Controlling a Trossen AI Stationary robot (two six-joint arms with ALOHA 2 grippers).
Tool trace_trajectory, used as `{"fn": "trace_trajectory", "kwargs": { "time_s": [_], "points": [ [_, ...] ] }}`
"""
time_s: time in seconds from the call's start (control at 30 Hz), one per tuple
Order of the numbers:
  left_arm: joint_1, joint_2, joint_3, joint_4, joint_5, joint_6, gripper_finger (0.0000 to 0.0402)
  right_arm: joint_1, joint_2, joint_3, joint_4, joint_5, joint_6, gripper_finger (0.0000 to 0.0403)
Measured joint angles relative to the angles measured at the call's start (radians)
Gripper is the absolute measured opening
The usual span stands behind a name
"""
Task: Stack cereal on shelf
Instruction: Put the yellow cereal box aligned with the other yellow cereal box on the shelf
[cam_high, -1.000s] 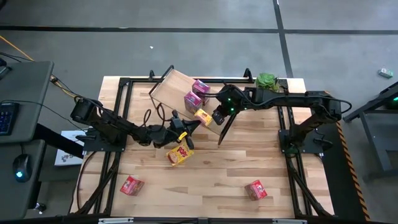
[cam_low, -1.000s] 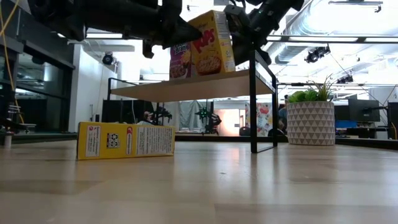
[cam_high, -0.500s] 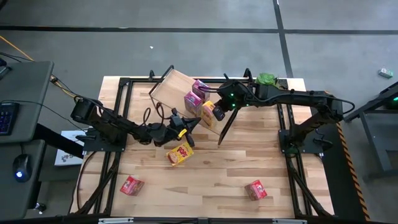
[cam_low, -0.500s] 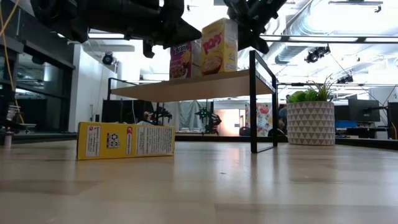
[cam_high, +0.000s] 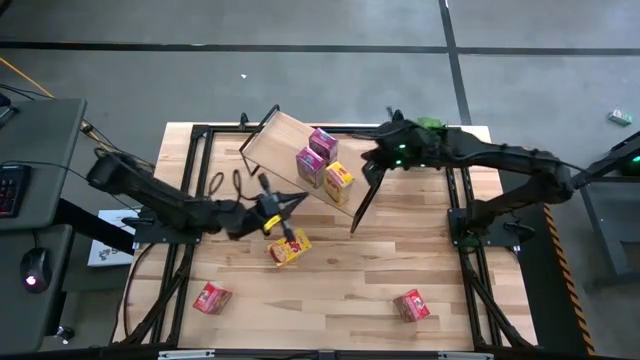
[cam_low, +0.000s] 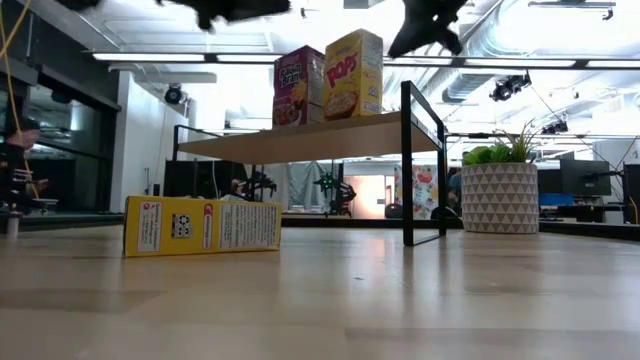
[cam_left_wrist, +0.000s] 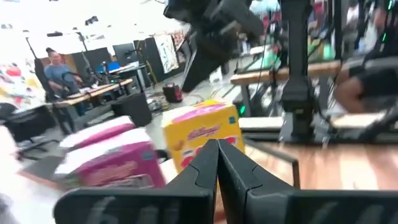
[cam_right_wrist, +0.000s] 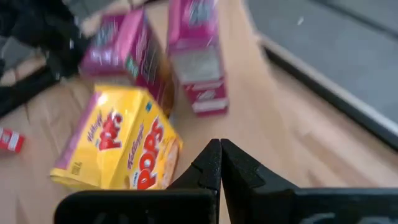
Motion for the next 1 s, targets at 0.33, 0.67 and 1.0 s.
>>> {"fn": "trace_trajectory", "kwargs": {
  "time_s": [0.33,0.67,1.0],
  "points": [
    [-0.135,-0.293,0.001,-0.645,0.023,-0.262,0.0017,0.138,-0.048,-0.002,-0.02,0.161,-0.017,0.0],
    [-0.19,-0.207,0.0,-0.967,0.152,-0.614,0.0114,0.238,-0.02,-0.004,-0.062,0.274,0.017,0.0],
    [-0.328,-0.059,-0.196,-0.685,0.157,-0.747,0.0166,0.368,-0.019,-0.172,-0.076,0.311,0.202,0.0]
  ]
}}
